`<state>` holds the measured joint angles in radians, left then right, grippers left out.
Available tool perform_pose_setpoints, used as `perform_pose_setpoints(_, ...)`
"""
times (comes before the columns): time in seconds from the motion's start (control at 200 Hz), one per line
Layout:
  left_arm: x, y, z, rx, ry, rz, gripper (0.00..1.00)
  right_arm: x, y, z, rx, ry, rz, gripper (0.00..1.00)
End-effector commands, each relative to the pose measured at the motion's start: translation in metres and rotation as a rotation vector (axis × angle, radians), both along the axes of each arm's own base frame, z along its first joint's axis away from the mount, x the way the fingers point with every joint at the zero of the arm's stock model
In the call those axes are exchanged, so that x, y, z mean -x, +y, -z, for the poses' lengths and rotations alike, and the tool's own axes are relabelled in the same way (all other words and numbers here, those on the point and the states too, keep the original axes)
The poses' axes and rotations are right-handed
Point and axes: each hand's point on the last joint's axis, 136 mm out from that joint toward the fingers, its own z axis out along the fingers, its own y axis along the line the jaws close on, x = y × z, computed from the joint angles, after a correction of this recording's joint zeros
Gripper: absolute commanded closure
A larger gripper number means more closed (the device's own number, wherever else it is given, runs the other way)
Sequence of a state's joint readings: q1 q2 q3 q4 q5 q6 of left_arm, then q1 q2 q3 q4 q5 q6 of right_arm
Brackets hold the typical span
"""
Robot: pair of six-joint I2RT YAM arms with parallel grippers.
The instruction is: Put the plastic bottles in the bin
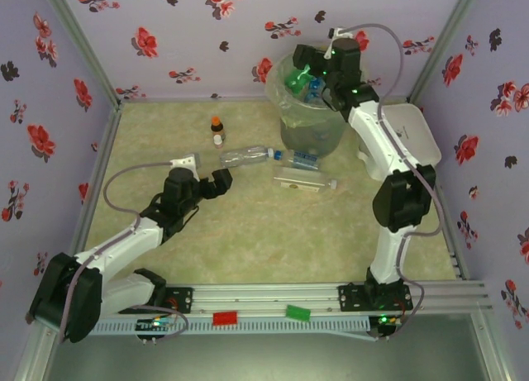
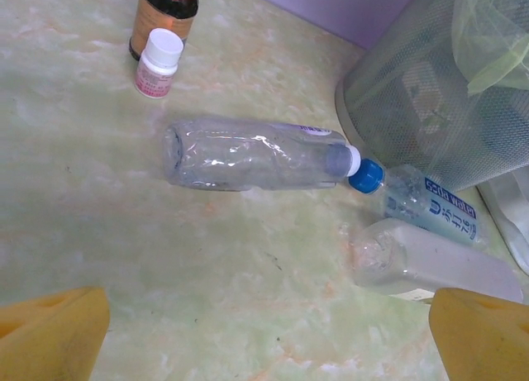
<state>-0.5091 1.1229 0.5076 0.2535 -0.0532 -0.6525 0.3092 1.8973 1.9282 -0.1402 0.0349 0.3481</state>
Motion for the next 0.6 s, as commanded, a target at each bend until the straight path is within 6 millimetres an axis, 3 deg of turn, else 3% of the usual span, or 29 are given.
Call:
perform_pose_setpoints(0.0, -0.008, 0.008, -0.001, -0.027, -0.016, -0.031, 0.00, 0.035, -0.021, -0.040, 0.060, -0.069, 0.037, 0.00)
perform_pose_setpoints(0.13, -0.016, 0.011, -0.005, -0.029, -0.018, -0.047, 0.00, 0.067, -0.029, -0.033, 0.097, -0.051, 0.048, 0.00)
perform_pose_setpoints(0.225, -0.022, 0.011, -0.010, -0.033, -0.029, -0.050, 0.00, 0.095, -0.027, -0.017, 0.115, -0.018, 0.027, 0.00)
perform_pose_setpoints(0.485, -0.034, 0.005, -0.015, -0.028, -0.042, -0.035, 0.00, 0.174, -0.008, 0.065, 0.189, 0.135, -0.029, 0.00)
perform_pose_setpoints(0.595, -0.037, 0.001, -0.014, -0.015, -0.031, -0.022, 0.00, 0.202, 0.001, 0.111, 0.194, 0.219, -0.066, 0.00)
